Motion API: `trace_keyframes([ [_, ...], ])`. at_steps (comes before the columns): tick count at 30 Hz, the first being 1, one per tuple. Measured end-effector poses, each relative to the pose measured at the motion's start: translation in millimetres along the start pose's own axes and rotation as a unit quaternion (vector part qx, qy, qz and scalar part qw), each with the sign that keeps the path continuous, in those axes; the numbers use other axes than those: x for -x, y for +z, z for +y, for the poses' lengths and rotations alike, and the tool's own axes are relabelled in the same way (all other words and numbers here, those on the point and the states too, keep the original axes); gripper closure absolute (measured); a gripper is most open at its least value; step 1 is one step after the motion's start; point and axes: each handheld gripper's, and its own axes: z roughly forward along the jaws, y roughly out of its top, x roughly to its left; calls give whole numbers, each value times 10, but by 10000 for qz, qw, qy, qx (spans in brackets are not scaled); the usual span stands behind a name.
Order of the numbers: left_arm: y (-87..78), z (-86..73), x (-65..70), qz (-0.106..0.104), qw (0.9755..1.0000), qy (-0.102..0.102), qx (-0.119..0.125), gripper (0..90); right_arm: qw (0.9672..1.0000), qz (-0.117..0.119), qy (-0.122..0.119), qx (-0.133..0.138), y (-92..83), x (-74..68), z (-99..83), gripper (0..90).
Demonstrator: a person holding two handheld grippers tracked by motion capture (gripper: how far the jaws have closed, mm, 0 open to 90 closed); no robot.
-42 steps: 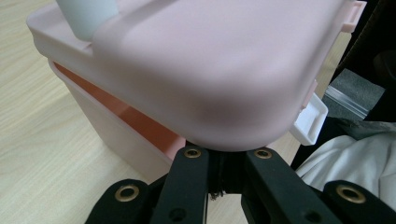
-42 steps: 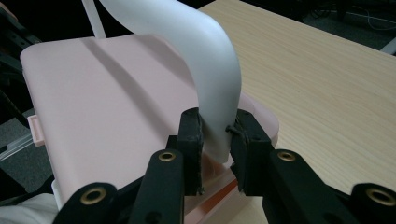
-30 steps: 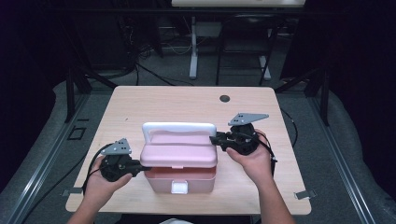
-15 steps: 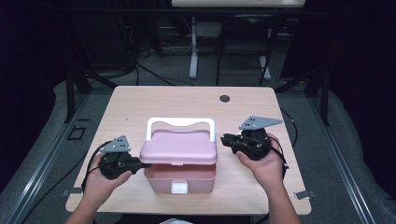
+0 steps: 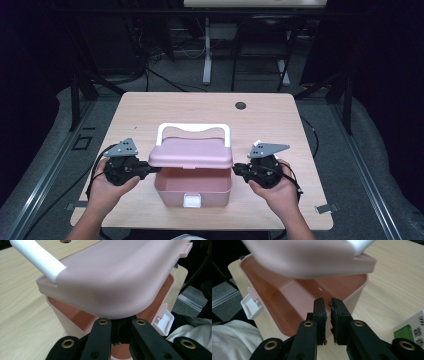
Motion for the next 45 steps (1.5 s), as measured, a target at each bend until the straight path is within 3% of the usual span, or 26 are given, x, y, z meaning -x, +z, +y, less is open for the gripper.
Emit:
trace_keyframes([
  [8,-17,81,-28,41,9999,-16,106,895,9994,303,-164,-69,128,-157,-5,825],
  [17,-32,170,-64,90,9999,6,112,896,9981,432,-324,-301,307,-269,-25,827],
  [45,-45,355,-147,181,9998,15,72,896,9952,575,-335,-718,530,-278,-100,837],
])
